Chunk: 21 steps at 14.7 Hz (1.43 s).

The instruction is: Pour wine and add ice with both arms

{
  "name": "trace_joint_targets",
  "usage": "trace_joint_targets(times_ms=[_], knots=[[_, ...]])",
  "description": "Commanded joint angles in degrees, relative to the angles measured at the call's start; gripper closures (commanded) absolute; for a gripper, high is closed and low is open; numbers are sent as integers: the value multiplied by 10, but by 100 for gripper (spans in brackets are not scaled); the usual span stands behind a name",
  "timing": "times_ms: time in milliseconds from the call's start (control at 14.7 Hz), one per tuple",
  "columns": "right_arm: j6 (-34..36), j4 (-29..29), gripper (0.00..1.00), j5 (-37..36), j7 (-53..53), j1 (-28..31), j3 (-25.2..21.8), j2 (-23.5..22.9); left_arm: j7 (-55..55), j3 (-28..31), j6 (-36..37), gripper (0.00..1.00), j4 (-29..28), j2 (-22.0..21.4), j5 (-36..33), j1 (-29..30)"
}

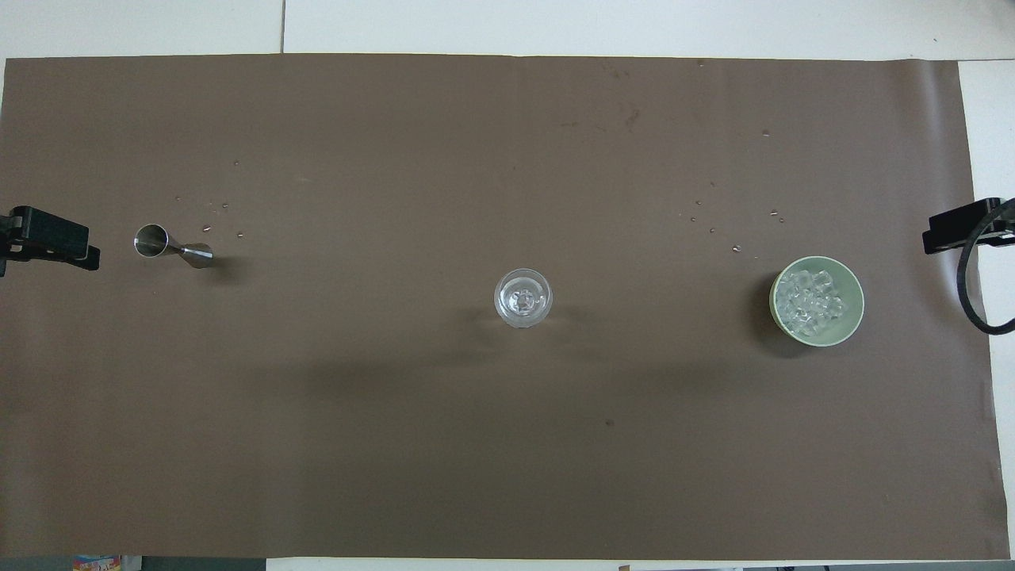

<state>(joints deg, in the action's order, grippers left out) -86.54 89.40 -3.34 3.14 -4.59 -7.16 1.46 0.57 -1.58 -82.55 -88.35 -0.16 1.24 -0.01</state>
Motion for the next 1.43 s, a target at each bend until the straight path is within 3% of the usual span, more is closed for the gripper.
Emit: trace_joint_targets(times_ms=[0, 546, 1024, 1365], knots=[[8, -5, 0, 6, 6, 11, 3, 1, -4, -4, -13, 0, -18, -14, -10, 5], [32, -4, 0, 10, 13, 13, 4, 1, -5, -4, -13, 0, -18, -14, -10, 5], [-17, 64, 0, 9, 10, 12, 4, 24, -4, -4, -13, 0, -18, -14, -10, 5], [-16, 63, 0, 9, 10, 13, 4, 25, -4, -4, -13, 0, -18, -14, -10, 5]])
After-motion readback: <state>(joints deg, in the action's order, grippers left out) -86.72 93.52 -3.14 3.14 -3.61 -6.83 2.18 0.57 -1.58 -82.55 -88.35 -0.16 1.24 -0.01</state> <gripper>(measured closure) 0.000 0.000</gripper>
